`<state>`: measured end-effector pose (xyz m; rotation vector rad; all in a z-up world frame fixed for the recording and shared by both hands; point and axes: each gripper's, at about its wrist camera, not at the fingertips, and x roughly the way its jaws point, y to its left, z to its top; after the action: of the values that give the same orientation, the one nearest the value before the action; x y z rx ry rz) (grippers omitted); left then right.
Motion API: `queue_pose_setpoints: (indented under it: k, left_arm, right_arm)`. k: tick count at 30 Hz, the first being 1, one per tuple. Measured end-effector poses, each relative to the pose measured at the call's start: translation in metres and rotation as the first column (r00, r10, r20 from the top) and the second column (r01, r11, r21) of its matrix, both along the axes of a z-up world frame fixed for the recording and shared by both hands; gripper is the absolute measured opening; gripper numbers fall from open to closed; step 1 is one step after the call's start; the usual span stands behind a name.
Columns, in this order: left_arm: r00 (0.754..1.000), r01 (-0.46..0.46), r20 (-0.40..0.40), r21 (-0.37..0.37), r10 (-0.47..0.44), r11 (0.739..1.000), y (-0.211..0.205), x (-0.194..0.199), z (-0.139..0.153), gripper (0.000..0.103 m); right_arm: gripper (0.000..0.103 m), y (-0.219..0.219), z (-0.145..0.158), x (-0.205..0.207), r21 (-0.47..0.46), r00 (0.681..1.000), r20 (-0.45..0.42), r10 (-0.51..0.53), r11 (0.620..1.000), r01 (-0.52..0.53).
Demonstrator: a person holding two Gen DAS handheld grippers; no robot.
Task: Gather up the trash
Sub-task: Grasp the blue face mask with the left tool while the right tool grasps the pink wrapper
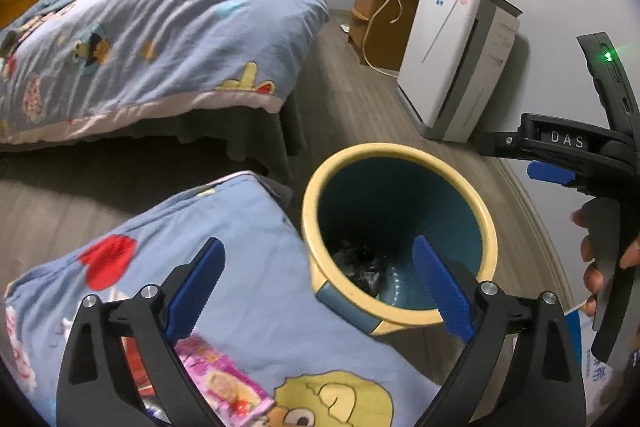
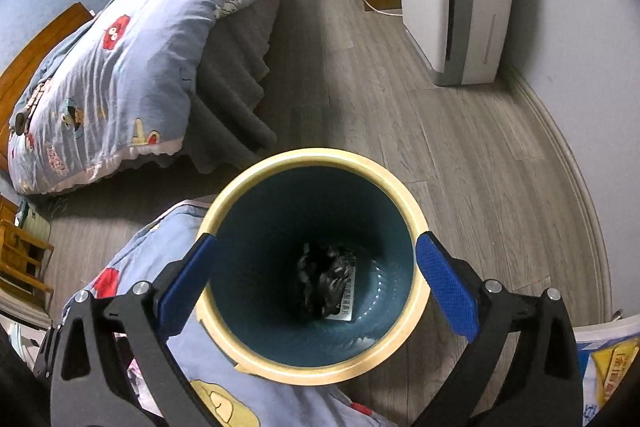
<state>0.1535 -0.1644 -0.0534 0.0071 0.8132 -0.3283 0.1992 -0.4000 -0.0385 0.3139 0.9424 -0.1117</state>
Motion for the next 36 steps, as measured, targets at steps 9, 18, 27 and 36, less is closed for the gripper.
queue_pose_setpoints:
  k: [9, 18, 27, 36]
  left_arm:
    - [1.0, -0.03, 0.004, 0.079, 0.03, 0.996, 0.047, -0.028, 0.047, 0.096]
    - [0.993, -0.113, 0.04, 0.143, 0.109, 0.983, 0.121, -0.065, 0.07, 0.097]
    - [0.977, -0.213, 0.008, 0.11, 0.213, 0.971, 0.176, -0.076, 0.055, 0.097]
    - [0.956, -0.284, -0.035, 0.147, 0.291, 0.948, 0.229, -0.074, 0.032, 0.097]
  right_arm:
    - [0.097, 0.028, 0.03, -0.014, 0.004, 0.999, 0.043, 0.029, 1.0, -0.029]
    - [0.097, 0.081, 0.042, -0.023, -0.049, 0.988, 0.046, 0.147, 0.988, -0.145]
    - [0.097, 0.142, 0.026, -0.023, -0.032, 0.968, -0.008, 0.249, 0.968, -0.249]
    - [0.097, 0.216, -0.011, -0.03, -0.047, 0.921, -0.088, 0.379, 0.922, -0.384]
